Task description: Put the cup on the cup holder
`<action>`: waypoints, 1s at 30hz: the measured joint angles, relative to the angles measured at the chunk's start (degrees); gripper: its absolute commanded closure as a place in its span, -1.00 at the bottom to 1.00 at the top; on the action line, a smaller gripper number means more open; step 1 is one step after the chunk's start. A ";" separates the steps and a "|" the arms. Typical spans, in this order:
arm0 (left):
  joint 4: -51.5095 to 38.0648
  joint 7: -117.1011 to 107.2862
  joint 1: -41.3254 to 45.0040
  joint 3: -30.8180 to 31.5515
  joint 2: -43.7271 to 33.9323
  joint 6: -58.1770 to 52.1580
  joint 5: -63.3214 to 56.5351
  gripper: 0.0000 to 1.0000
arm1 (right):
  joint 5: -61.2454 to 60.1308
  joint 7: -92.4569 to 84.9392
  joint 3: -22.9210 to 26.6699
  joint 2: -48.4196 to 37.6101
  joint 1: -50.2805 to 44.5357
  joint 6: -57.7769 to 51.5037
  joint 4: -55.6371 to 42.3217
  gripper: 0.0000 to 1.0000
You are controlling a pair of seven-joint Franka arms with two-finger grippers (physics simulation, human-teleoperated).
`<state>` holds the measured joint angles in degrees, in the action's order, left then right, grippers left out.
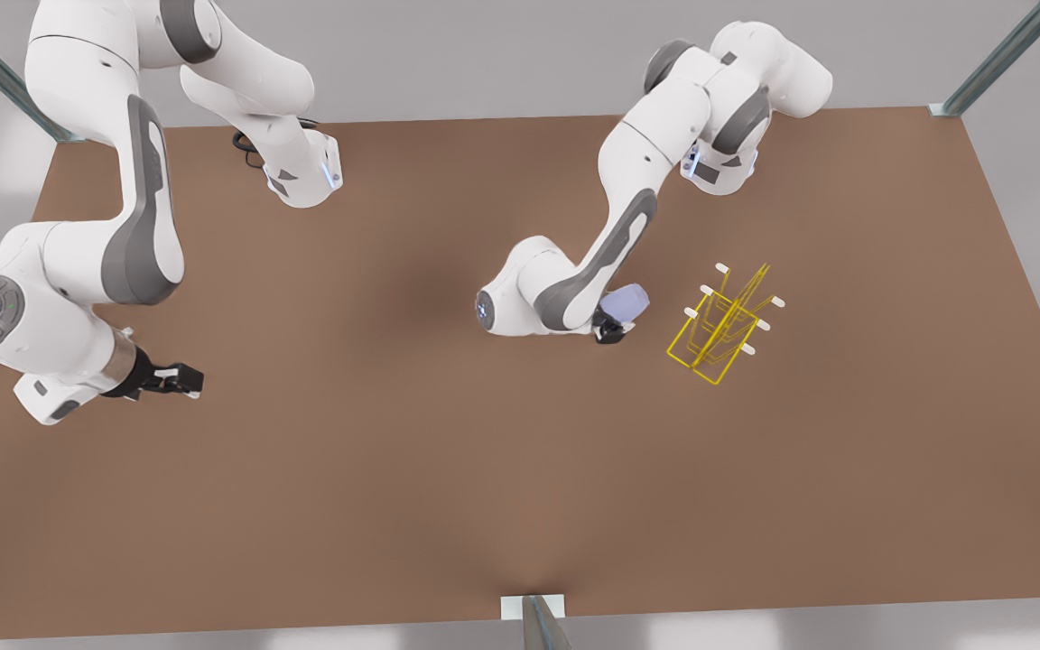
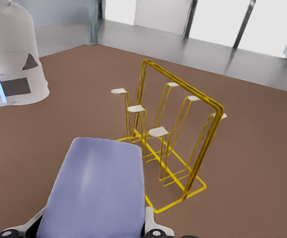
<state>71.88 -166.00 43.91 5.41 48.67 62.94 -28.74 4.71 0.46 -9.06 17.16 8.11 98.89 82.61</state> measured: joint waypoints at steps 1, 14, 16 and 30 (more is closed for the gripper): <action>0.55 0.00 1.07 -0.03 -0.44 -4.25 -0.61 -0.40 | 0.04 0.02 0.02 0.14 0.12 0.06 -0.59 -1.00; 5.29 0.00 0.16 0.12 -0.73 -22.29 -23.81 -0.40 | 0.13 0.41 -0.63 -0.32 -0.73 -6.25 -4.00 -1.00; 5.97 0.00 -0.90 0.10 -0.60 -20.86 -27.16 -0.40 | 0.22 1.02 -0.91 -0.02 -1.07 -7.74 -3.86 -1.00; 18.03 0.00 -1.61 0.39 -1.73 -16.22 -30.90 -0.40 | 0.07 3.42 -5.44 -7.36 3.15 -10.64 -2.71 -1.00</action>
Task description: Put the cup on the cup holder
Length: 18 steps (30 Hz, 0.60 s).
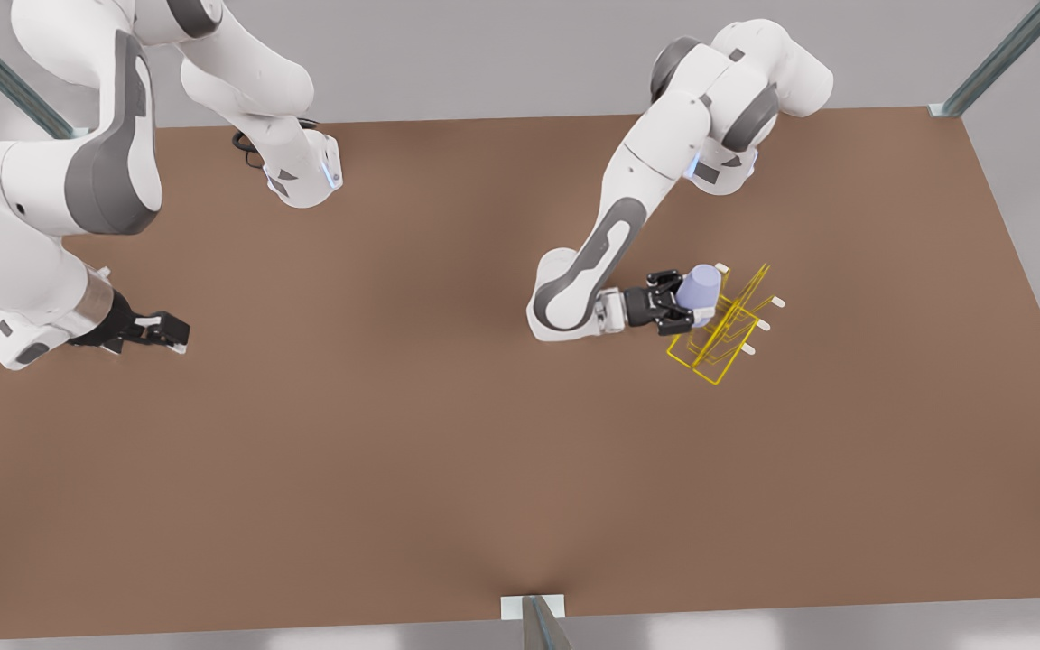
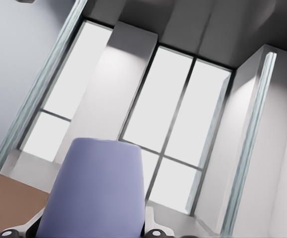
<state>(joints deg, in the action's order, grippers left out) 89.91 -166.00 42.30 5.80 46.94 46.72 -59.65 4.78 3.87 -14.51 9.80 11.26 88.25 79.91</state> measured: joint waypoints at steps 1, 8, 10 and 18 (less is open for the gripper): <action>0.09 0.00 0.39 0.01 -0.03 0.02 0.38 -0.40 | -0.08 -0.12 0.04 -0.77 0.29 0.95 0.89 -1.00; 0.38 0.00 0.75 -0.04 0.43 0.08 1.99 -0.40 | -1.49 -1.43 -0.10 0.80 1.31 7.73 1.45 -1.00; 0.96 0.00 0.53 -0.04 0.67 0.11 2.14 -0.40 | -1.56 -1.68 -0.12 0.93 0.61 8.82 1.43 -1.00; 1.17 0.00 0.01 -0.07 2.46 0.34 2.28 -0.40 | -1.62 -2.45 -0.07 1.05 0.13 10.46 1.40 -1.00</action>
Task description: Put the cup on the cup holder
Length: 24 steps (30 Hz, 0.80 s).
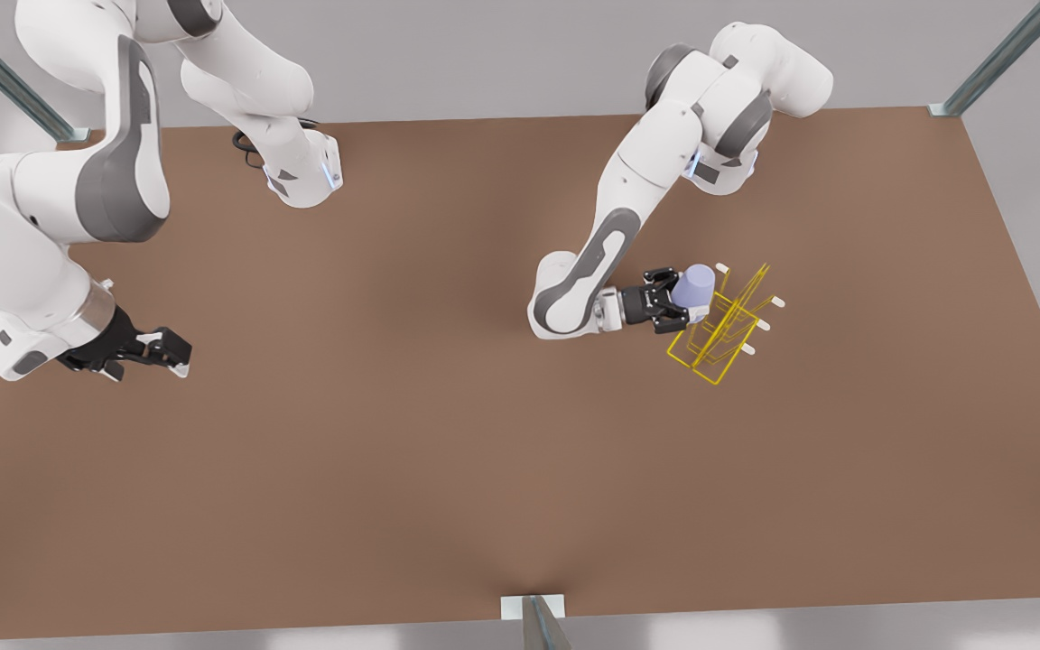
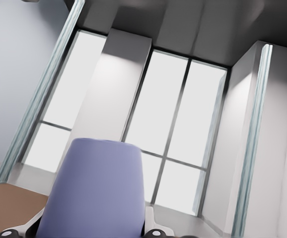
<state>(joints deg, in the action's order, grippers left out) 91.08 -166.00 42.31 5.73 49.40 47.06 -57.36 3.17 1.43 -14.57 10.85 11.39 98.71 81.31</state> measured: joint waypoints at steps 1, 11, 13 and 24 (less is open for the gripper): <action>0.03 0.00 -0.27 0.00 0.07 0.09 -0.01 -0.40 | 0.00 -0.07 0.01 0.01 0.01 0.06 0.01 -1.00; 0.21 0.00 -0.99 0.00 0.75 0.52 -0.02 -0.40 | 0.04 -0.63 0.02 1.10 0.01 0.62 -0.06 -1.00; 0.22 0.00 -1.00 0.00 0.76 0.56 -0.02 -0.40 | 0.04 -0.71 0.02 1.21 0.00 0.66 -0.05 -1.00; 0.20 0.00 -0.76 0.58 0.81 0.37 -0.20 -1.00 | 0.05 -1.06 0.01 1.52 -0.04 0.68 -0.07 -1.00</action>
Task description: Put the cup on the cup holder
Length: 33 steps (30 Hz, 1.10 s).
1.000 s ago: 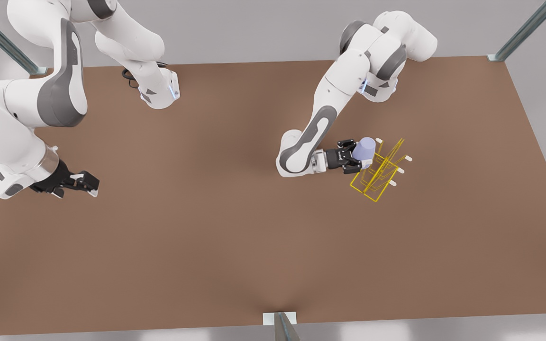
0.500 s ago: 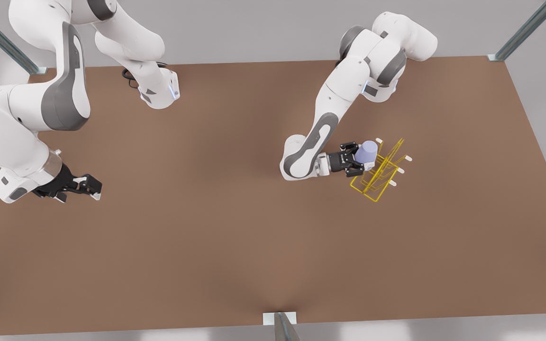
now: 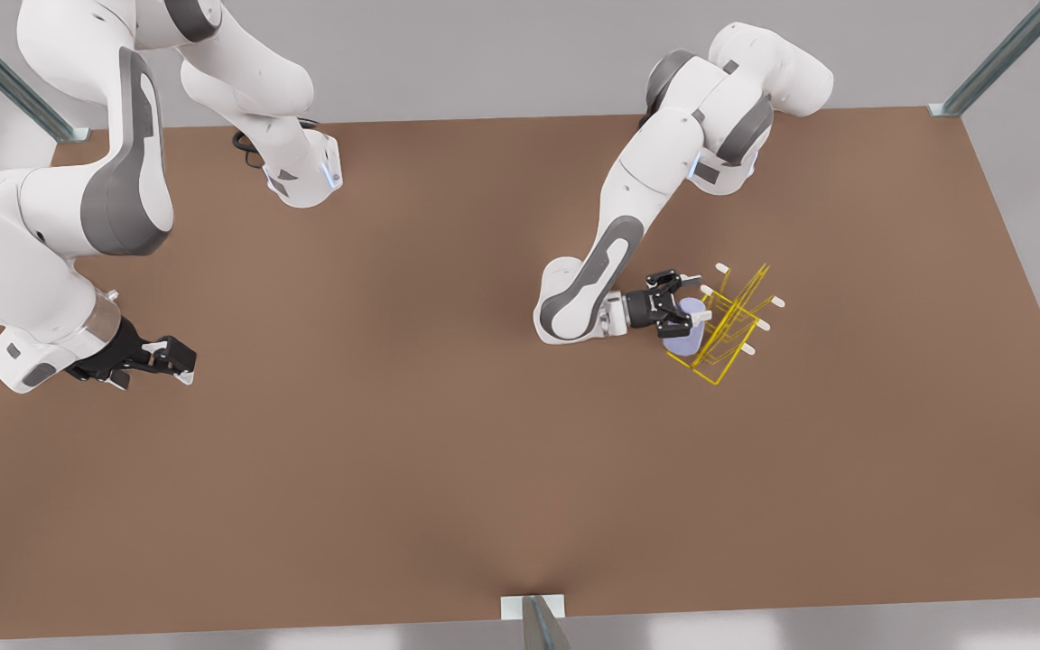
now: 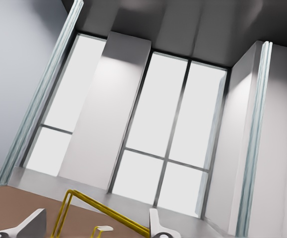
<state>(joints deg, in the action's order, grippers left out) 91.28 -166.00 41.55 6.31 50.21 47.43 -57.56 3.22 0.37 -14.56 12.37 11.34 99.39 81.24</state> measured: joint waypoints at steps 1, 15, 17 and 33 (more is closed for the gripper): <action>-0.10 0.00 -0.15 1.90 -1.03 -0.06 0.34 -1.00 | 0.00 -0.02 0.00 0.00 -0.01 -0.03 0.00 -1.00; -21.93 49.86 -42.28 2.12 -31.31 17.67 44.26 -1.00 | 0.04 -0.23 0.00 0.07 0.00 -0.03 0.00 -1.00; -19.64 60.90 -41.15 1.71 -32.80 23.05 51.99 -1.00 | 0.04 -0.24 0.00 0.15 -0.01 0.00 0.00 -1.00; -22.61 118.13 -40.41 1.86 -27.99 39.14 59.87 -1.00 | 0.07 -0.28 0.00 0.53 -0.10 0.01 0.05 -1.00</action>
<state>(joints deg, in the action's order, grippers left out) 68.67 -47.88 1.14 8.17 22.22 86.57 2.31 3.28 0.09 -14.56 12.90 11.25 99.40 81.29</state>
